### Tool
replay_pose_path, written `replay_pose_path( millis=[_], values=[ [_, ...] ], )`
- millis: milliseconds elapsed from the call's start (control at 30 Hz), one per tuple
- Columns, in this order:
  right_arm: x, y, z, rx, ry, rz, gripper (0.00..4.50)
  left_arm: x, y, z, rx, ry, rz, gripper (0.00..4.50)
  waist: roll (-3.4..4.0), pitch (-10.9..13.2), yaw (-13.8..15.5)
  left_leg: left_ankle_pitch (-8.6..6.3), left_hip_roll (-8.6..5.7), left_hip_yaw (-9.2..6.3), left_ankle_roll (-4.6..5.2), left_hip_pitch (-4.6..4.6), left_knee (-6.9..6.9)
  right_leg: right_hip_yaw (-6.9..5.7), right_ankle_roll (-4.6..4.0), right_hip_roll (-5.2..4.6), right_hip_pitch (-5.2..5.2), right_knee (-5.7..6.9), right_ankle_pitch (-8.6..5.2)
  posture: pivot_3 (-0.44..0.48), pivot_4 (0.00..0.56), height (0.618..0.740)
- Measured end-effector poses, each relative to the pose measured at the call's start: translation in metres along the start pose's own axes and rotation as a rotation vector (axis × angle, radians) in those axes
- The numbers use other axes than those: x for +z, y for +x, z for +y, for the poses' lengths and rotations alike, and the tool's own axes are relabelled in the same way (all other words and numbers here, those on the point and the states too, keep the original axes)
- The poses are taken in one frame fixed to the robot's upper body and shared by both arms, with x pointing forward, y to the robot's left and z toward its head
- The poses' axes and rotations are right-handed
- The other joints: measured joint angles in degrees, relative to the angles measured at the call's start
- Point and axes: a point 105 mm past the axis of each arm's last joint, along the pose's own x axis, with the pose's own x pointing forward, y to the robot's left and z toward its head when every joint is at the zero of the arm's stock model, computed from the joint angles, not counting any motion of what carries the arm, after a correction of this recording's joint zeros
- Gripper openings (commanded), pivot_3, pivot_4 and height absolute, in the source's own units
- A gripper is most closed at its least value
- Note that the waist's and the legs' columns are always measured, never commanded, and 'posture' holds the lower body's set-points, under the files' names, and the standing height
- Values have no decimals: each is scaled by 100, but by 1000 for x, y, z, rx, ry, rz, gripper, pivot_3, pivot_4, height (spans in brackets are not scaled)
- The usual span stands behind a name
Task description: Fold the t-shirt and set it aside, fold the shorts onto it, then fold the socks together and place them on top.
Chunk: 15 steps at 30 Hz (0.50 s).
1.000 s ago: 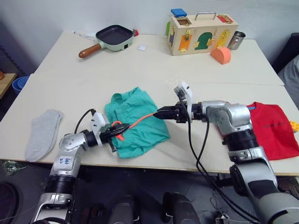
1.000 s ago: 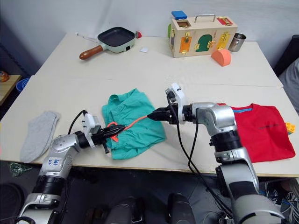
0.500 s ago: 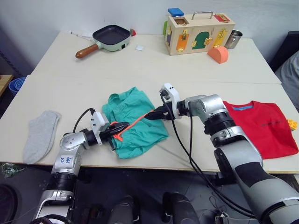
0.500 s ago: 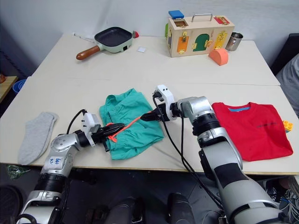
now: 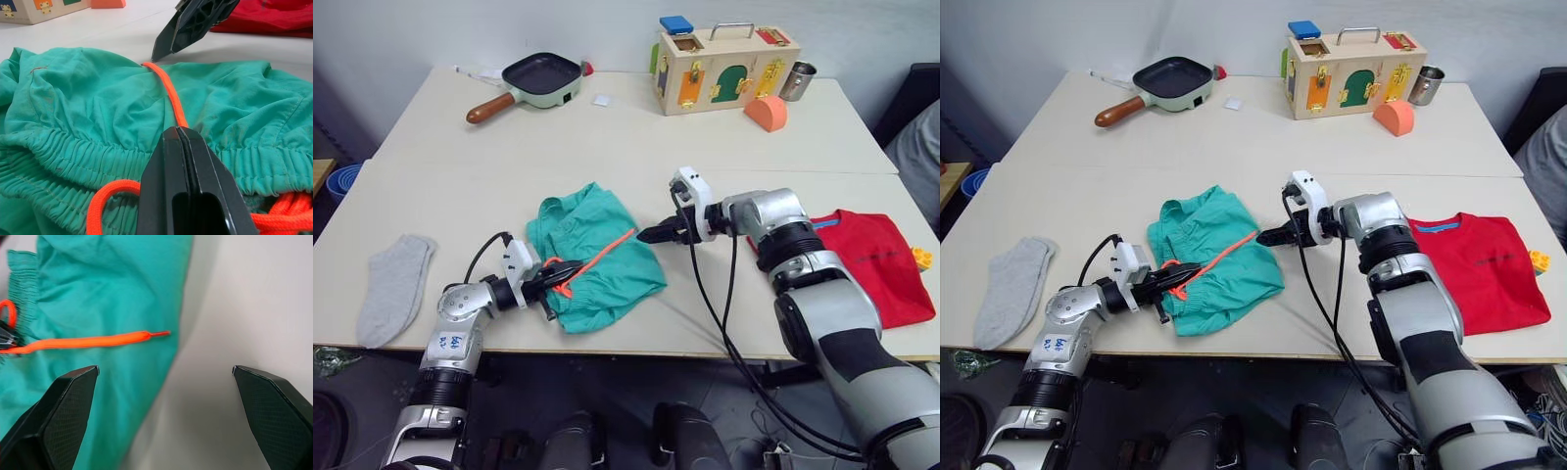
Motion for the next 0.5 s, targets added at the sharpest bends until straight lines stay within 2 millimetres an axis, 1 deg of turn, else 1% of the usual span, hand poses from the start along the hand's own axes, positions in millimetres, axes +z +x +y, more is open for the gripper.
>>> replay_pose_path(
  millis=[100, 167, 200, 267, 333, 500],
  values=[
    [-2, 17, 20, 100, 56, 24, 4479, 0, 0, 0, -1, 1, -1, 0, 0, 0, -7, 0, 3, 0, -2, 1, -1, 0, 0, 3, 0, 0, 0, 0, 150, 740],
    [-4, 24, 30, 149, 82, 39, 4479, 0, 0, 0, -5, 2, 0, 0, 0, 0, -4, 0, 2, 0, -2, 1, -1, 1, 0, 3, 0, 0, 0, 0, 150, 740],
    [-4, 26, 33, 164, 98, 43, 4302, 0, 0, 0, -8, 2, 1, 0, 0, 0, -3, 0, 2, 0, -2, 1, -1, 1, 0, 2, 0, 0, 0, 0, 150, 740],
    [-5, 31, 37, 182, 129, 40, 3839, 0, -2, 0, -15, 6, 7, 0, 0, 0, -4, -1, 2, 0, -4, 1, -1, 1, 0, 2, 0, 0, 0, 0, 150, 740],
    [-7, 35, 36, 180, 176, 23, 3189, 0, -3, 1, -22, 12, 13, 0, 1, 0, -4, -1, 2, -1, -5, 0, -2, 1, -1, 3, -2, 0, -1, 0, 150, 740],
    [-9, 36, 31, 161, 250, -14, 1348, 0, -6, 0, -28, 11, 10, 0, 2, 1, 3, -2, 1, -1, -5, -3, -3, 1, -1, 2, -4, -1, -1, 0, 150, 740]
  ],
)
